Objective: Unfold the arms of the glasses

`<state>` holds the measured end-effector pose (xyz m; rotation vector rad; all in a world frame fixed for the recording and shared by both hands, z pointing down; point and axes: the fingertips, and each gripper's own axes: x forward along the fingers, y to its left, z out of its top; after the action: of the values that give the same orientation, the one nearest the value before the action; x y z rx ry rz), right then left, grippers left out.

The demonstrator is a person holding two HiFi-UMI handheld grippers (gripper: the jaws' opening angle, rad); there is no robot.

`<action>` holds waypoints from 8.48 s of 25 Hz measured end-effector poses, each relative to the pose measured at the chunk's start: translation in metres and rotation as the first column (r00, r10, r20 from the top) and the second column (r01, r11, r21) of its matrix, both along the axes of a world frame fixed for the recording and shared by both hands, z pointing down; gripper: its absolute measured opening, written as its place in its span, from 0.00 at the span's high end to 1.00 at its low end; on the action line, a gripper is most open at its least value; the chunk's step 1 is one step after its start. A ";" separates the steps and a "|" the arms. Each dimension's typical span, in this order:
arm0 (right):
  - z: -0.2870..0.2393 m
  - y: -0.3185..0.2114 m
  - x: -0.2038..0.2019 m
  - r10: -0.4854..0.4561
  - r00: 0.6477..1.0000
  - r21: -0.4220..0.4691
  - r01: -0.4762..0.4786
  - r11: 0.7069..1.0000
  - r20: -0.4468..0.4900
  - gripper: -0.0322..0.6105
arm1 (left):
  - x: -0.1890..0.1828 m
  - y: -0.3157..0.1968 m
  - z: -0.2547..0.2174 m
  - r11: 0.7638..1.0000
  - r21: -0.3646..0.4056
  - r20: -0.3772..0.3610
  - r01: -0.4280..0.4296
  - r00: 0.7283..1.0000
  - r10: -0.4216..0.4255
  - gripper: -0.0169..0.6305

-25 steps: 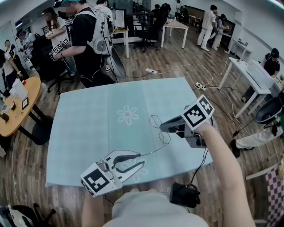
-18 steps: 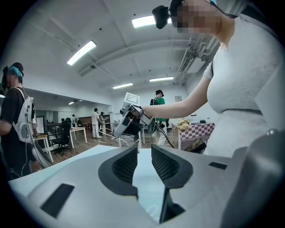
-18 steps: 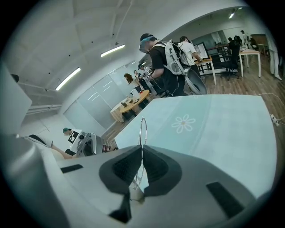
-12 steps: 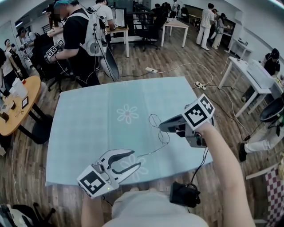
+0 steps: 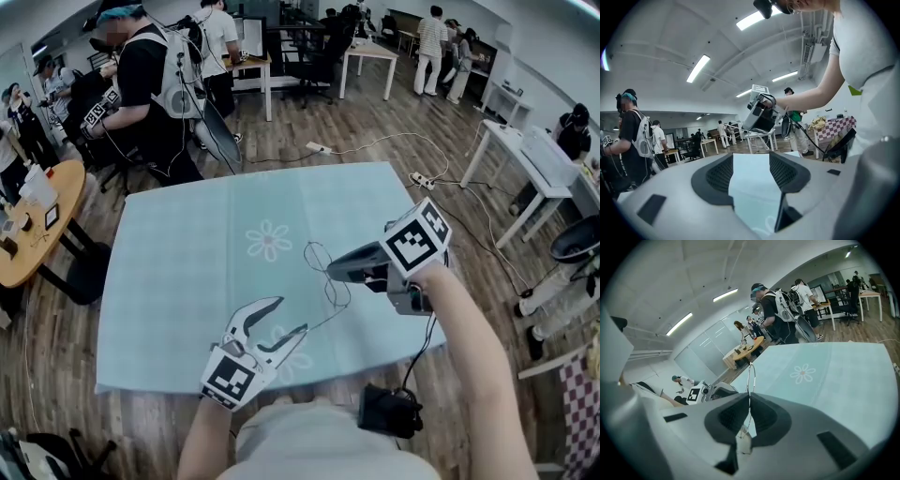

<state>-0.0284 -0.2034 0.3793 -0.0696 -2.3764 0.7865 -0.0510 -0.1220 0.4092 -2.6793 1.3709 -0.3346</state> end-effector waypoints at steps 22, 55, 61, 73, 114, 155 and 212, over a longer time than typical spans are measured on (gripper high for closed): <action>-0.010 0.010 -0.015 0.036 0.997 -0.064 -0.032 0.997 0.066 0.93 | 0.026 -0.034 0.005 0.993 0.040 0.033 0.111 0.993 -0.112 0.51; 0.005 0.000 -0.001 0.070 0.997 -0.085 -0.068 0.994 0.018 0.93 | -0.031 -0.007 -0.020 0.973 0.080 -0.060 0.217 0.975 -0.212 0.51; 0.008 -0.003 0.000 0.069 0.998 -0.069 -0.069 0.995 0.003 0.93 | -0.043 -0.005 -0.026 0.965 0.095 -0.063 0.246 0.969 -0.240 0.51; 0.019 0.008 0.012 0.019 0.999 -0.077 -0.023 0.997 -0.048 0.93 | -0.082 -0.004 -0.040 0.933 0.121 -0.084 0.340 0.940 -0.332 0.51; 0.013 0.016 0.004 -0.007 0.999 -0.081 0.003 0.997 -0.050 0.93 | -0.020 -0.017 0.003 0.982 0.038 0.008 0.187 0.982 -0.187 0.50; 0.021 0.006 0.006 0.067 0.995 -0.100 -0.075 0.992 -0.080 0.93 | 0.011 -0.010 0.000 0.979 0.106 0.061 0.171 0.982 -0.179 0.37; 0.077 0.012 0.044 0.017 0.931 -0.069 -0.045 0.997 -0.364 0.93 | -0.045 0.015 0.013 0.958 0.071 0.020 0.277 0.960 -0.279 0.37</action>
<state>0.0154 -0.1909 0.4565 0.0766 -2.0014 0.8261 -0.0957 -0.1071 0.4218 -2.4176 1.7208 -0.3450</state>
